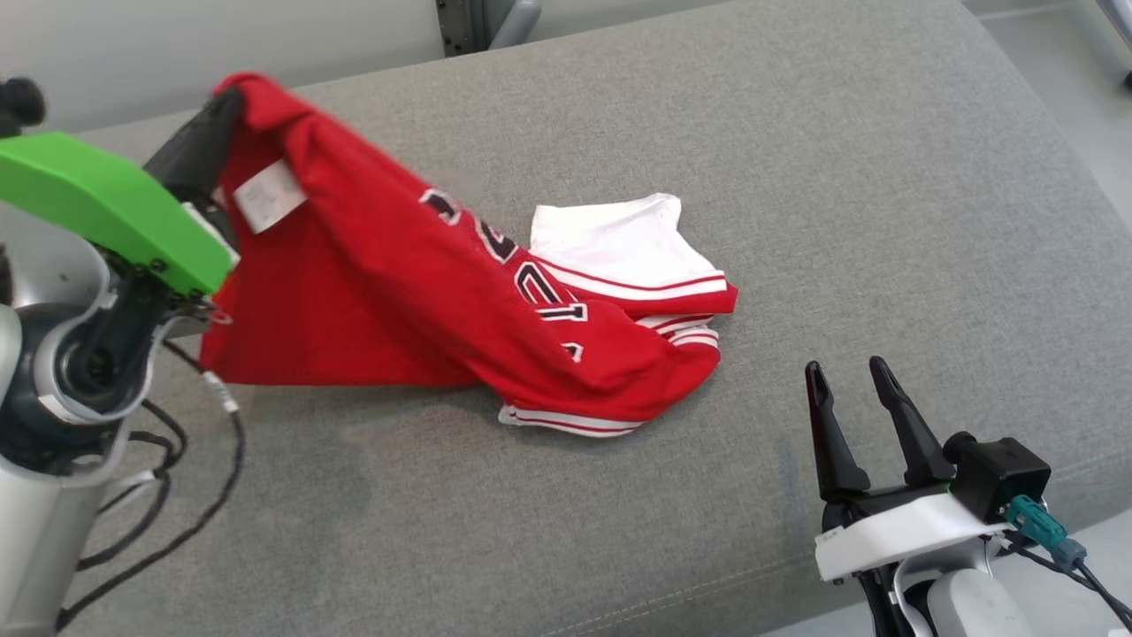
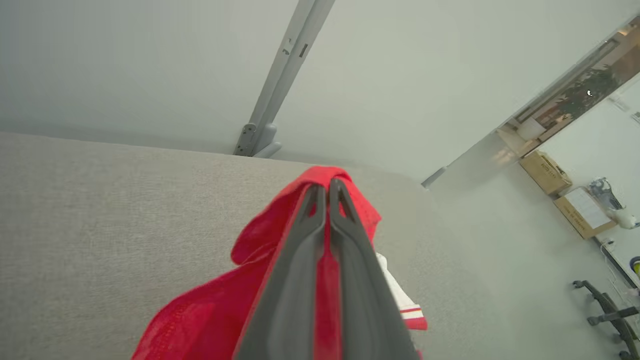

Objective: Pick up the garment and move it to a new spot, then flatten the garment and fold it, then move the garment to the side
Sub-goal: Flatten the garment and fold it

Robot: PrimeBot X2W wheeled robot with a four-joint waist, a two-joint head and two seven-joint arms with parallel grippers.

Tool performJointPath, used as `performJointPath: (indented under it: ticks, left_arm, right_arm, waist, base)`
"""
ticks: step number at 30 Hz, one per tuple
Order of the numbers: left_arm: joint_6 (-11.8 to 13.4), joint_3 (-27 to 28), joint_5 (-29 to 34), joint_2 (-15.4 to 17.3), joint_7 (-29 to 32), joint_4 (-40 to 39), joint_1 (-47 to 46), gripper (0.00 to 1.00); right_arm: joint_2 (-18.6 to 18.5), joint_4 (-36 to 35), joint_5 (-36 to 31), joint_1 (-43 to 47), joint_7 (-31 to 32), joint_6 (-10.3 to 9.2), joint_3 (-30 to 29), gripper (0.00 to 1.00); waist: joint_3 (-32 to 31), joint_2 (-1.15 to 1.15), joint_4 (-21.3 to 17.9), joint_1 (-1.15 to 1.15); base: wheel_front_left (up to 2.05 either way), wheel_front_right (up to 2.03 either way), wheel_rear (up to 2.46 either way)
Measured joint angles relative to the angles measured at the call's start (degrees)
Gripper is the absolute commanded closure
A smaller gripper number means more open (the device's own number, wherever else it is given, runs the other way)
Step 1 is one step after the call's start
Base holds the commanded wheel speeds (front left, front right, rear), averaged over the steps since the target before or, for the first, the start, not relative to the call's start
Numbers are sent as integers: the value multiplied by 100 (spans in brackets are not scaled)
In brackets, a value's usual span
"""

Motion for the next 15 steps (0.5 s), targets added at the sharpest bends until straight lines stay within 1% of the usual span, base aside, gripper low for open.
performJointPath:
  ticks: [4, 5, 8, 11, 14, 15]
  left_arm:
    - [-172, 5, 238, 269, -91, 1054, 31, 100]
    - [-198, 71, 199, 267, -153, 1292, 43, 100]
    - [-424, 133, 185, 304, -264, 1967, 80, 100]
    - [-654, 156, 164, 297, -350, 2486, 88, 100]
    - [-839, 171, 116, 214, -452, 2902, 88, 100]
    - [-912, 163, 114, 170, -491, 3006, 88, 86]
  right_arm:
    - [0, -1, 5, -92, 0, 1, 55, 0]
    - [-1, -4, 5, -137, 0, 0, 55, 0]
    - [-1, -14, -18, -225, 0, 0, 58, 0]
    - [0, -15, -73, -266, 0, 0, 53, 0]
    - [-1, -15, -116, -297, 0, 0, 11, 0]
    - [-2, -15, -145, -302, 0, 0, 4, 0]
  waist:
    - [124, 0, -62, 0]
    - [160, 0, -79, 0]
    - [280, 0, -130, 0]
    - [394, 0, -177, 0]
    - [491, 0, -201, 0]
    - [516, 0, -203, 0]
  base:
    - [0, 0, 0]
    - [0, 0, 0]
    - [0, 0, 0]
    - [0, 0, 0]
    - [0, 0, 0]
    - [0, 0, 0]
